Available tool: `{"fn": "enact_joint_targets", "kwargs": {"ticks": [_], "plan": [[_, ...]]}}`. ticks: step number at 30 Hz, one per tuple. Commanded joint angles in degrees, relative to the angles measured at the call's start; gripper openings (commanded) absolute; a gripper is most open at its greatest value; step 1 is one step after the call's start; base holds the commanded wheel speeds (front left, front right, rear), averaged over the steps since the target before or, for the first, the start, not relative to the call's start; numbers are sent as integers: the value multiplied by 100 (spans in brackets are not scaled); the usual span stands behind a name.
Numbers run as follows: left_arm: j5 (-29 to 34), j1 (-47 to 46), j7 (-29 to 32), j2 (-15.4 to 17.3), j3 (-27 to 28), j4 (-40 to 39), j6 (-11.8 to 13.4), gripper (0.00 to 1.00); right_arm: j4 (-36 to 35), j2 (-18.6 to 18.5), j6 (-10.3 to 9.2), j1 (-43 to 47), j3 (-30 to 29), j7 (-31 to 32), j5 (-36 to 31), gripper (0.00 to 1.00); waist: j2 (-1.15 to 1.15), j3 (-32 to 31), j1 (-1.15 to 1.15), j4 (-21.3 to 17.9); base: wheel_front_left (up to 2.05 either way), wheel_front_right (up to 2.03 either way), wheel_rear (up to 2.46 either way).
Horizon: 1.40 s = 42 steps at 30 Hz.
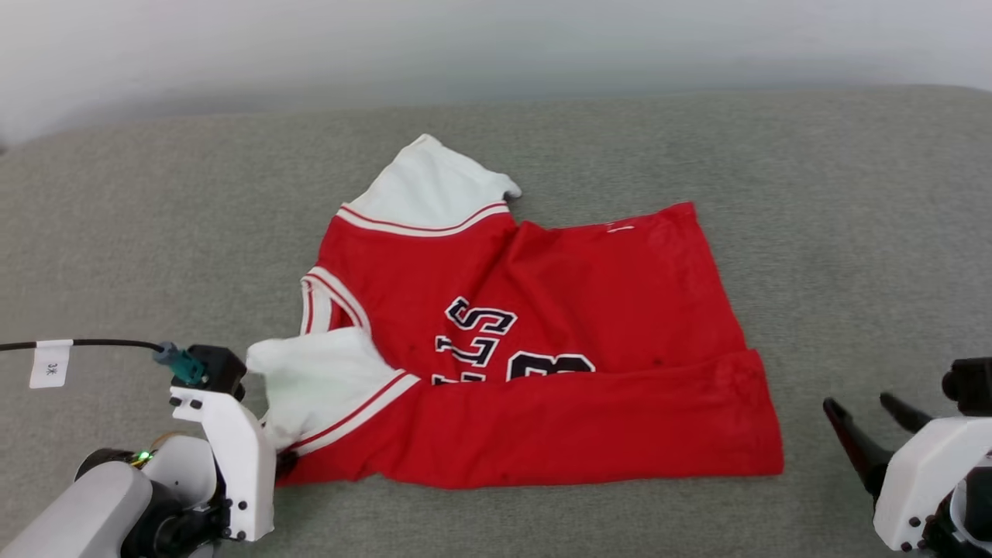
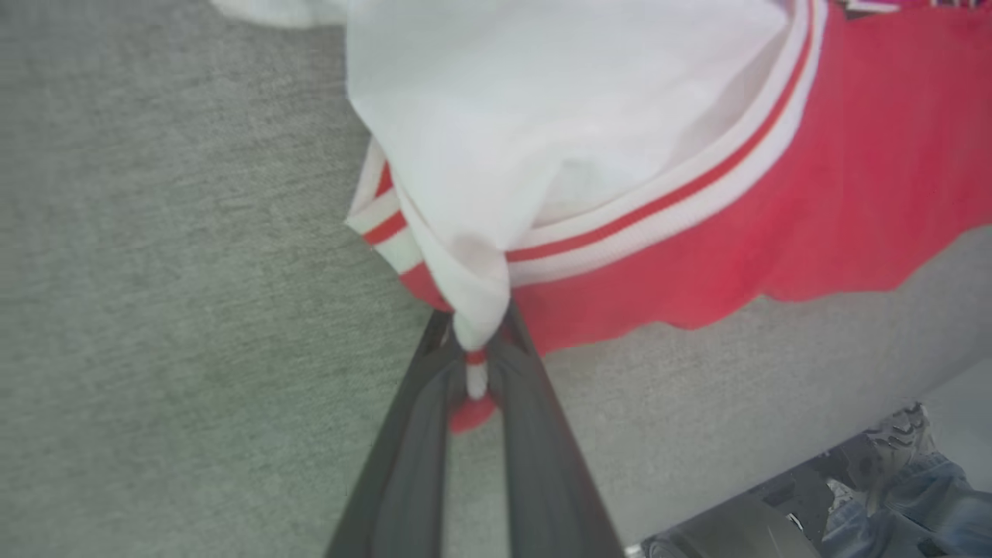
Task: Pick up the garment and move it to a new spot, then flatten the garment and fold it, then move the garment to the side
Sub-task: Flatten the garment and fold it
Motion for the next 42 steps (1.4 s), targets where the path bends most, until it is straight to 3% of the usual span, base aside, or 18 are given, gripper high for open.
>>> {"fn": "enact_joint_targets", "kwargs": {"ticks": [1, 8, 16, 17, 18, 19, 31, 42], "plan": [[61, 60, -76, -4, 20, -105, 23, 0, 43, -18, -5, -105, -12, 200, 57, 100, 0, 94, 0, 137, 0, 0, 0], [153, 124, -374, 108, 168, -781, 156, 0, 664, 135, -5, -413, 119, 1187, 307, 100, 0, 308, 0, 370, 0, 0, 0], [175, 339, -507, 207, 266, -1247, 385, 0, 1702, 507, 2, -624, 596, 1449, 539, 100, 0, 466, 0, 470, 0, 0, 0], [166, 356, -523, 206, 275, -1281, 403, 0, 1785, 537, 6, -619, 666, 1460, 583, 92, 0, 476, 0, 474, 0, 0, 0], [116, 376, -541, 184, 309, -1313, 429, 0, 1835, 561, 7, -616, 719, 1452, 628, 36, 0, 482, 0, 480, 0, 0, 0], [101, 395, -570, 181, 342, -1332, 458, 0, 1863, 569, 10, -623, 751, 1431, 650, 0, 0, 482, 0, 482, 0, 0, 0], [99, 714, -726, 300, 391, -1531, 621, 0, 1362, 159, 3, -606, 628, 1148, 718, 0, 0, -82, 0, 403, 0, 0, 0], [36, 1164, -868, 396, 450, -1708, 852, 0, 954, 192, -4, -107, 489, 1232, 641, 0, 0, -803, 0, 417, 0, 0, 0]]}}
